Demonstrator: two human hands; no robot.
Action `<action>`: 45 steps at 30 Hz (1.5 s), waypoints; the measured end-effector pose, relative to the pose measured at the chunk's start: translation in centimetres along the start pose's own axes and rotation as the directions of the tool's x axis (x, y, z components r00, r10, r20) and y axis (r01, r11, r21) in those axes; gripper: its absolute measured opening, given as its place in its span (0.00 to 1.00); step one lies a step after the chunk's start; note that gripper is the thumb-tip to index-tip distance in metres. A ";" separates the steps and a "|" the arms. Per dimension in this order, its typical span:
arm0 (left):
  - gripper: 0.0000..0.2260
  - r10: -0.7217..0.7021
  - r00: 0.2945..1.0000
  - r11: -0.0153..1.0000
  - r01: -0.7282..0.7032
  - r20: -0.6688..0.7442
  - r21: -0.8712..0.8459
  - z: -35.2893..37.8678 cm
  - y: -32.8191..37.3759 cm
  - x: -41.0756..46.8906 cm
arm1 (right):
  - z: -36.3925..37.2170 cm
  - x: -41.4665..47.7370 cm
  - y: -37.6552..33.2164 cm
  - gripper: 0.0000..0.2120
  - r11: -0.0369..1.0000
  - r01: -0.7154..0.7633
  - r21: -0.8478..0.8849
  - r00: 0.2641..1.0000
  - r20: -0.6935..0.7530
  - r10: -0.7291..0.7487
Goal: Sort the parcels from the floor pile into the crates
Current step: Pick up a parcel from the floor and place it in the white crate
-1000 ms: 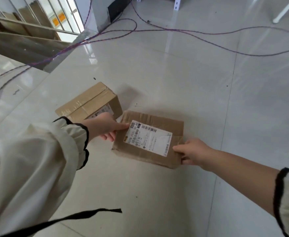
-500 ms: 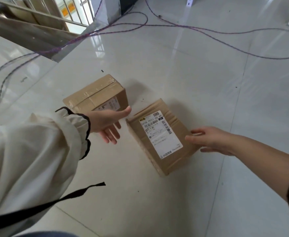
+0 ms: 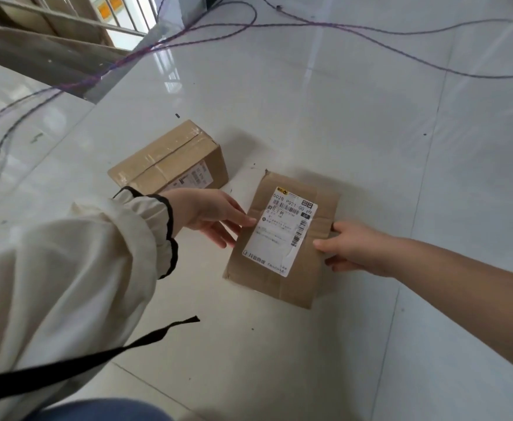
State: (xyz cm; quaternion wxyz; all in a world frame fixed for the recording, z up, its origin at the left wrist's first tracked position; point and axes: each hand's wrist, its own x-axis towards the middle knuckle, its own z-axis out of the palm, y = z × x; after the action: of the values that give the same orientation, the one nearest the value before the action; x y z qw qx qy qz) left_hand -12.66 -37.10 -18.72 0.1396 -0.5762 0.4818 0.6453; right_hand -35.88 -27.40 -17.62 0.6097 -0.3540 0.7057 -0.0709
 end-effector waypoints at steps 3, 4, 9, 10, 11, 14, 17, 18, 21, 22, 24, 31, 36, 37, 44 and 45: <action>0.12 0.017 1.000 1.000 -0.017 0.003 -0.013 -0.1 0.0 0.3 | 0.7 0.1 0.3 0.06 0.998 0.014 0.059 1.000 -0.025 -0.013; 0.12 0.022 1.000 1.000 -0.022 0.003 -0.011 -0.1 0.0 0.5 | 0.8 0.1 0.3 0.06 0.997 0.012 0.082 1.000 -0.021 -0.010; 0.16 0.036 0.999 0.999 -0.036 -0.001 -0.021 -0.5 -0.3 0.5 | 0.8 0.5 0.4 0.07 0.986 0.004 0.167 1.000 0.010 -0.005; 0.15 0.045 0.999 0.999 -0.046 -0.015 -0.011 -0.6 -0.2 0.5 | 1.0 0.6 0.3 0.07 0.983 0.004 0.182 1.000 0.006 -0.005; 0.15 0.056 0.998 0.998 -0.056 -0.032 0.005 -0.7 -0.1 0.5 | 1.1 0.8 0.3 0.07 0.980 0.008 0.198 1.000 -0.007 -0.007; 0.14 0.085 0.994 0.996 -0.084 -0.064 0.023 -1.2 0.6 0.6 | 1.3 1.1 0.2 0.06 0.972 0.043 0.233 0.998 -0.060 -0.030; 0.15 0.136 0.987 0.988 -0.141 -0.081 -0.062 -1.2 1.0 1.2 | 0.4 1.8 -0.3 0.07 0.979 0.080 0.190 0.987 -0.154 -0.051; 0.16 0.161 0.983 0.979 -0.171 -0.093 -0.112 -0.9 1.0 1.4 | 0.0 1.9 -0.6 0.07 0.984 0.079 0.160 0.980 -0.193 -0.048; 0.19 0.201 0.970 0.948 -0.228 -0.136 -0.222 0.0 2.0 0.8 | -1.5 1.1 -2.1 0.12 0.990 0.052 0.133 0.959 -0.284 -0.012; 0.21 0.202 0.968 0.941 -0.235 -0.151 -0.243 0.1 2.6 -0.2 | -2.0 0.1 -2.8 0.12 0.988 0.039 0.152 0.960 -0.281 0.005; 0.23 0.217 0.957 0.924 -0.264 -0.191 -0.276 0.1 3.3 -2.2 | -2.4 -1.5 -4.4 0.11 0.974 0.033 0.224 0.969 -0.244 0.023; 0.19 0.222 0.946 0.910 -0.288 -0.238 -0.297 -2.2 10.1 -17.7 | -5.8 -15.8 -12.6 0.10 0.906 0.115 0.407 0.977 -0.211 -0.029; 0.19 0.220 0.950 0.889 -0.289 -0.223 -0.354 -1.2 17.7 -33.1 | -11.2 -32.6 -18.6 0.10 0.896 0.174 0.407 0.966 -0.246 -0.076; 0.19 0.233 0.949 0.880 -0.298 -0.211 -0.369 -1.0 19.6 -36.7 | -12.2 -36.4 -20.1 0.11 0.901 0.180 0.396 0.962 -0.261 -0.078; 0.17 0.323 0.917 0.818 -0.395 -0.235 -0.418 -1.6 31.7 -61.3 | -16.6 -60.6 -31.5 0.16 0.857 0.342 0.386 0.910 -0.362 -0.201; 0.17 0.354 0.901 0.800 -0.431 -0.252 -0.417 -1.9 32.9 -64.4 | -16.6 -63.4 -32.8 0.17 0.855 0.377 0.355 0.889 -0.398 -0.227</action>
State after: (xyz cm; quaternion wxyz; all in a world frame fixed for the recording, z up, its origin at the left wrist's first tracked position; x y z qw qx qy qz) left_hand -16.57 -30.77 53.23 -0.1783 -0.5300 0.4324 0.7073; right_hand -37.07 -20.05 55.30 0.5205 -0.3035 0.7026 -0.3786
